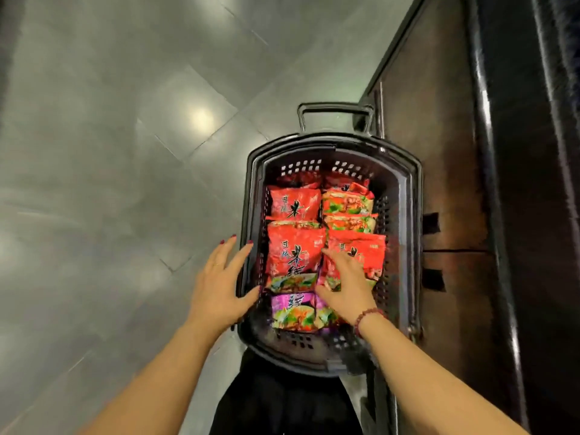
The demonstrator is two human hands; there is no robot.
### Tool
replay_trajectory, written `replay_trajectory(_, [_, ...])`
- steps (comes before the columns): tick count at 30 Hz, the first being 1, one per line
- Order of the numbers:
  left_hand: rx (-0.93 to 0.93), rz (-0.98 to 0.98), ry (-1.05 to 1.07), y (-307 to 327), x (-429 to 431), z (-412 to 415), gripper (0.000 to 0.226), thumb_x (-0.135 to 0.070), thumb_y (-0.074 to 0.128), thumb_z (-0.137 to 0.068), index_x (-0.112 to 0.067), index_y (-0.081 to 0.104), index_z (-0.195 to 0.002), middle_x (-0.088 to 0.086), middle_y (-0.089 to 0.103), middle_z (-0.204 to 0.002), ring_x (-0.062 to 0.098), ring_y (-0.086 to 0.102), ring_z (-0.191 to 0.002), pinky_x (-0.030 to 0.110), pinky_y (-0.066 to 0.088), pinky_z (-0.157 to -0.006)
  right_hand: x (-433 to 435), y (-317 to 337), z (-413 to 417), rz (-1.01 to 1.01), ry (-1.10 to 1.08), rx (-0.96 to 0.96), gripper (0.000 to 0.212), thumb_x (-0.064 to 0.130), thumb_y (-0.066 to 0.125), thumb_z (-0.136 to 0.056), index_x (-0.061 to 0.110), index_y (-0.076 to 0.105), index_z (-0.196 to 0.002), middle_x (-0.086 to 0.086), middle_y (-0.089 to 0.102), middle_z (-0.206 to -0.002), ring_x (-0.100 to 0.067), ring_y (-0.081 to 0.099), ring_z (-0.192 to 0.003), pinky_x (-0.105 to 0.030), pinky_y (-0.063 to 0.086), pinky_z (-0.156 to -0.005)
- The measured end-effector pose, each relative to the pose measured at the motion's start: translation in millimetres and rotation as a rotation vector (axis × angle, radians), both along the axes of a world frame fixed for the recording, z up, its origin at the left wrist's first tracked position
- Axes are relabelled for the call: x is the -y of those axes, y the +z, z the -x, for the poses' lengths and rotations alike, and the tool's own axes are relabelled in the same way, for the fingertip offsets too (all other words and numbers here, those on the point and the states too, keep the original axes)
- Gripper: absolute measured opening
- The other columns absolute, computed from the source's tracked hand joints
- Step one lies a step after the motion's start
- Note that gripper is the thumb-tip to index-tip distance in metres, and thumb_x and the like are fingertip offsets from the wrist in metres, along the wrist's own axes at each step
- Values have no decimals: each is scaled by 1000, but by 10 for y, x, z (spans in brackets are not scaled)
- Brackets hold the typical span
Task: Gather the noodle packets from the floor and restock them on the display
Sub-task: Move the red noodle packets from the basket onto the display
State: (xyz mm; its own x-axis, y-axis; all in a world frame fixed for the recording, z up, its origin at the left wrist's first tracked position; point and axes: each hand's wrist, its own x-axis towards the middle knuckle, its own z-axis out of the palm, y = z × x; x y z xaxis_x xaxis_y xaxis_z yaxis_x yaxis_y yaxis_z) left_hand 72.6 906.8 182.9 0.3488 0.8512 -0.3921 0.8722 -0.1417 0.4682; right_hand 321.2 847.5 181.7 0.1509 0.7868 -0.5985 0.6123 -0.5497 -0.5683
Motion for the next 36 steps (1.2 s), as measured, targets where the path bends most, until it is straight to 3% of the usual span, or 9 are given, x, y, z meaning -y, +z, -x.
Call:
replay_trajectory(5, [6,2,-7,-481,-42,-5,90,-46,73,-80,-29,23,-153,1,8,-163,23,5,-150,42,16,-118,-95,-639,30,78,-12,-70,84,22,74,-82,47,24,-145,-3,20,-154,-23,26,-141,-32,29,-110])
replay_trajectory(8, [38,-32,-34,-677,-84,42,91,-49,72,-79,-27,24,-153,3,12,-162,24,8,-149,40,15,-116,-190,-892,55,109,31,-54,95,17,75,-81,54,15,-144,-6,16,-151,-23,45,-119,-30,44,-99])
replay_trajectory(13, [83,-74,-27,-807,-58,52,94,-43,77,-77,-27,23,-153,2,13,-162,20,11,-148,35,17,-113,-261,-1158,188,44,-56,-172,96,11,75,-81,55,18,-144,-4,15,-151,-11,40,-111,0,37,-77])
replay_trajectory(15, [98,-89,4,-803,-33,28,95,-37,80,-77,-28,24,-153,-4,11,-161,13,11,-146,32,18,-111,-234,-1189,252,41,-100,-195,95,13,75,-82,60,17,-142,-6,8,-157,-22,35,-132,-17,35,-100])
replay_trajectory(18, [117,-97,25,-780,-21,2,94,-36,79,-77,-30,23,-152,-14,6,-156,2,7,-141,30,18,-110,-179,-1204,284,10,-112,-176,92,19,74,-83,58,17,-143,-8,25,-155,-25,29,-140,-30,31,-104])
replay_trajectory(24, [47,-29,23,-667,-20,-43,94,-40,75,-81,-32,17,-154,-6,3,-162,15,10,-148,30,18,-111,-55,-963,181,-62,-125,-149,79,16,75,-82,45,33,-143,0,58,-128,-17,61,-85,-37,54,-86])
replay_trajectory(27, [148,-24,34,-544,-18,-121,84,-48,71,-83,-32,25,-152,-12,-2,-161,4,-2,-146,30,14,-115,41,-739,41,-122,-252,-269,77,10,76,-80,45,41,-137,29,45,-133,5,46,-122,-25,39,-106])
replay_trajectory(32, [500,340,-144,-337,26,-406,81,-53,65,-84,-63,9,-142,-22,-6,-160,-4,0,-146,27,20,-117,151,-388,-228,-226,-284,-471,75,5,79,-75,43,46,-131,37,48,-129,5,44,-127,-21,42,-103])
replay_trajectory(36, [702,567,-22,-391,78,-618,84,-37,70,-84,-54,17,-147,-27,40,-144,7,48,-131,36,47,-104,177,-378,-249,-244,-213,-503,73,13,76,-78,49,45,-134,24,45,-140,-3,41,-133,-27,40,-107])
